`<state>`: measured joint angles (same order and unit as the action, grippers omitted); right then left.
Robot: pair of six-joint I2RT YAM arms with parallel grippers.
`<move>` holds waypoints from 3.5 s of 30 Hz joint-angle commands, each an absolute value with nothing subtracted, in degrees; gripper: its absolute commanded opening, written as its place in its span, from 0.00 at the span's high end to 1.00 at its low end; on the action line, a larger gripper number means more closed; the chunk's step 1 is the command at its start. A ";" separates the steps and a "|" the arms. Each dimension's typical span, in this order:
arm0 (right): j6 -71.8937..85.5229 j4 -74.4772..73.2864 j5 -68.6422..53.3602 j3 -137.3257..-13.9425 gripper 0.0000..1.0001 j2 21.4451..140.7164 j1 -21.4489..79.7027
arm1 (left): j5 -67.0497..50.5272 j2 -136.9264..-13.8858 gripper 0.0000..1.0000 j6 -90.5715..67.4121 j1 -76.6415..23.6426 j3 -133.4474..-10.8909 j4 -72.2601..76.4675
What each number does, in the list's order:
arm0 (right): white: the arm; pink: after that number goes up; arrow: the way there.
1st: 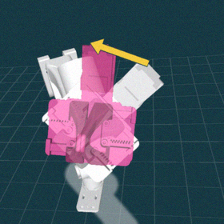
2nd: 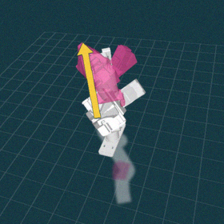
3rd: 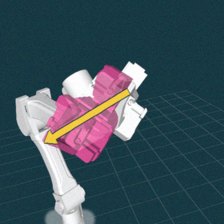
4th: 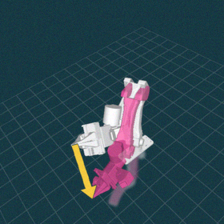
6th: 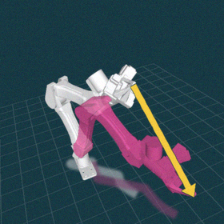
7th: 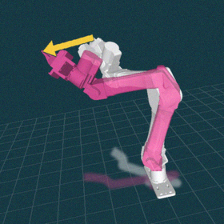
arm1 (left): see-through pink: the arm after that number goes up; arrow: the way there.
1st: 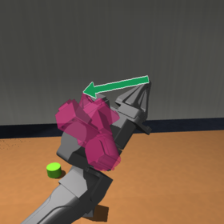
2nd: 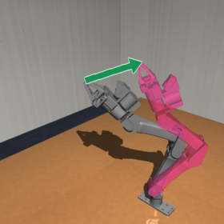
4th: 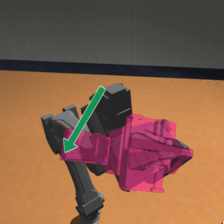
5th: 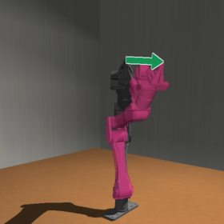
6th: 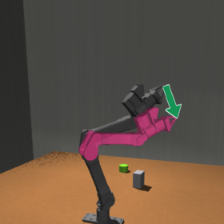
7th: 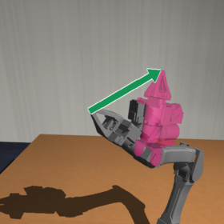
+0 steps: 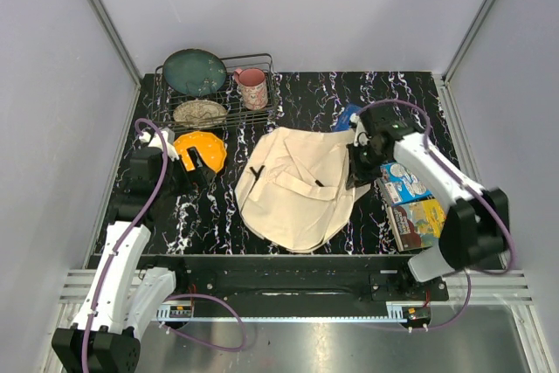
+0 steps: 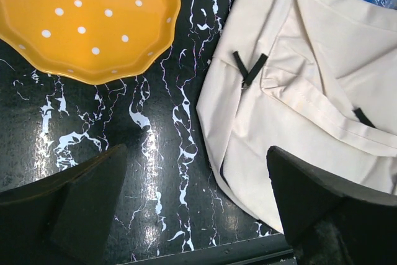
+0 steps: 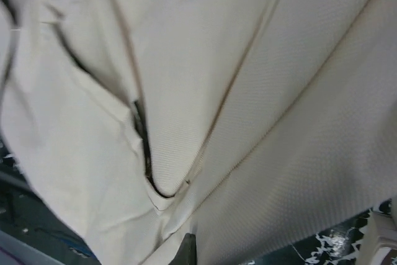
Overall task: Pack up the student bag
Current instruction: Adjust the student bag at the center of the board.
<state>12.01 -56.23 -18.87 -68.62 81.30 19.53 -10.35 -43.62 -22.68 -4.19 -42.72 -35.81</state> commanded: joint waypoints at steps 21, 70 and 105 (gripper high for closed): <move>53.83 -18.32 -9.82 -30.80 0.01 66.12 20.04 | -13.62 -44.65 0.01 -22.06 -3.87 -43.33 -31.91; 21.73 -33.94 -7.14 -56.01 1.00 65.82 21.53 | -13.27 -43.42 0.01 -21.89 -3.60 -42.98 -31.82; 1.58 -47.91 0.97 -69.26 0.97 85.18 21.53 | -12.29 -87.25 0.01 -25.75 -19.95 -54.22 -6.51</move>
